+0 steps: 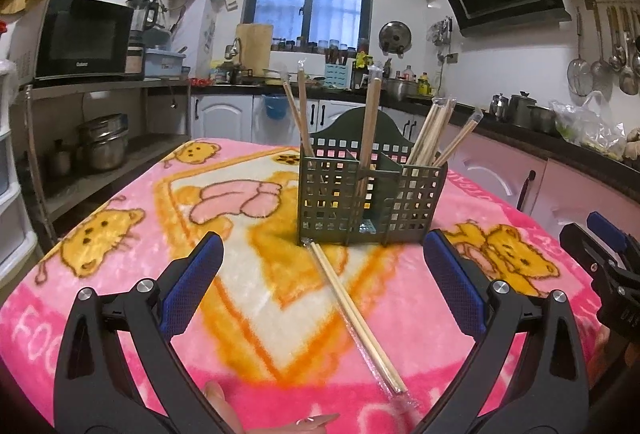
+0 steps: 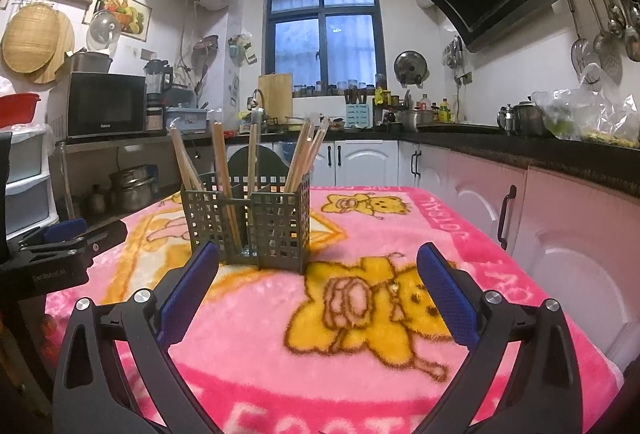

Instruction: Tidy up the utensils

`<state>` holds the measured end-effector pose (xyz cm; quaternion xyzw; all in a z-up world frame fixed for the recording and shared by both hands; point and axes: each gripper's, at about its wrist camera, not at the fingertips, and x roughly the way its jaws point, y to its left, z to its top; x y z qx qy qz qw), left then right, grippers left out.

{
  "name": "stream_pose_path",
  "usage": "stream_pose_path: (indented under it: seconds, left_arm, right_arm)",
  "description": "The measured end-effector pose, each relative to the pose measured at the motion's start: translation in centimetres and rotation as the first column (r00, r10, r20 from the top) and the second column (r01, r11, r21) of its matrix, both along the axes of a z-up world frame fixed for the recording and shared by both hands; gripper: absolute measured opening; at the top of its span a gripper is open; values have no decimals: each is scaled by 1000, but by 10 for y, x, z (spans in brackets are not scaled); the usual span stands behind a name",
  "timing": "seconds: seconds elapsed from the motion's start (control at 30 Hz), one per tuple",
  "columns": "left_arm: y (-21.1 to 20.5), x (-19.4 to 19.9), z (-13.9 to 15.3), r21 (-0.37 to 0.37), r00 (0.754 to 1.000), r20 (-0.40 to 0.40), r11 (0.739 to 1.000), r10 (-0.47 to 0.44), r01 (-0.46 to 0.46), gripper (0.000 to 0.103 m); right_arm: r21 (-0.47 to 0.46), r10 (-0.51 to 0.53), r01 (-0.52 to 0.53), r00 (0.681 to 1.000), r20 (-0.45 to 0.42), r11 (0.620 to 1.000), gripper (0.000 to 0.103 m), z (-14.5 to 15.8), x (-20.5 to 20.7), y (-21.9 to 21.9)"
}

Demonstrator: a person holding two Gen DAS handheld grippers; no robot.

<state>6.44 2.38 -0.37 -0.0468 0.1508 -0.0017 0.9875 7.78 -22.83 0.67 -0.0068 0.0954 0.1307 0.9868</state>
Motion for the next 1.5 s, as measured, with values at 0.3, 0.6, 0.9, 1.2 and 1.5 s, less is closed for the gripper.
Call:
stream_pose_path:
  seconds: [0.3,0.6,0.9,1.2,1.5]
  left_arm:
    - [0,0,0,0,1000,1,1000,1,-1,92]
    - [2,0,-1,-2,1000,0,1000,4,-4,92]
    - [2,0,-1,-4,1000,-1,1000,6,-6,92]
    - [2,0,-1,-3,1000,-1,1000,5,-5,92]
    - [2,0,-1,-3,1000,-1,1000,7,-7,92]
  right_arm:
    - [0,5,-5,1000,7,1000,96,0,0,0]
    - [4,4,-4,1000,7,1000,96,-1,0,-1]
    - [4,1,-1,1000,8,1000,97,-1,-1,0]
    - [5,1,-1,1000,10,1000,97,-1,-1,-1]
    - [7,0,0,1000,11,1000,96,-1,0,-1]
